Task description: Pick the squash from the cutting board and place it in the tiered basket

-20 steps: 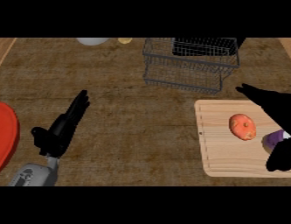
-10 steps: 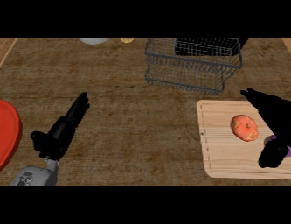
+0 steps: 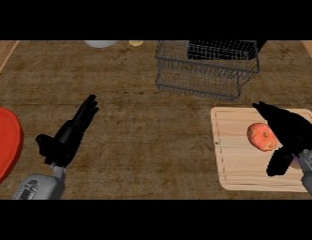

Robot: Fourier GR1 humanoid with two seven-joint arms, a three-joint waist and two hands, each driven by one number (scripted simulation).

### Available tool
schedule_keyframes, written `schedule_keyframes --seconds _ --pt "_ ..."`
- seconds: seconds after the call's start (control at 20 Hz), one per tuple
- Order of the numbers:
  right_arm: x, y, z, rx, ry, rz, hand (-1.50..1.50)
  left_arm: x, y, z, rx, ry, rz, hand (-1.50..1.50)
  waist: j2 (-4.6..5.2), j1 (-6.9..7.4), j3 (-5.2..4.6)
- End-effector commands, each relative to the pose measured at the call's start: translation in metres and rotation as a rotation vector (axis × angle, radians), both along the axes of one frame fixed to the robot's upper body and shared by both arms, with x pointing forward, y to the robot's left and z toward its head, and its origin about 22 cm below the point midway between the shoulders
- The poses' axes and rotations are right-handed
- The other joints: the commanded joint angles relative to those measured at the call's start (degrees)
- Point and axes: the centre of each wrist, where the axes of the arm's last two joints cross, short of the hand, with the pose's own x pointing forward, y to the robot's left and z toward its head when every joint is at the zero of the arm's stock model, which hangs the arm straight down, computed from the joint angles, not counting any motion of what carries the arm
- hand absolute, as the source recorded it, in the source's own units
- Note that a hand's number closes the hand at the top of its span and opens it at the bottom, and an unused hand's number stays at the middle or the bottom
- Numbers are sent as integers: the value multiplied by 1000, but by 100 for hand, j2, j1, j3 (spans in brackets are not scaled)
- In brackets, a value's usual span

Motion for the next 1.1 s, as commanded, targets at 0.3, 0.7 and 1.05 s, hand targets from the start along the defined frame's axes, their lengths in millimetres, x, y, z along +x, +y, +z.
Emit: schedule_keyframes --seconds 0.3,0.7,1.05 --pt "-5 -27 -20 -33 23 -54 -150 -9 -5 -1 -17 -4 4 0 -7 -11 0" --pt "12 -27 -66 10 39 -38 -150 -4 2 -3 -9 3 -3 0 0 3 0" --pt "22 -29 -70 79 16 -23 150 -15 1 4 -6 2 -8 0 -4 16 1"
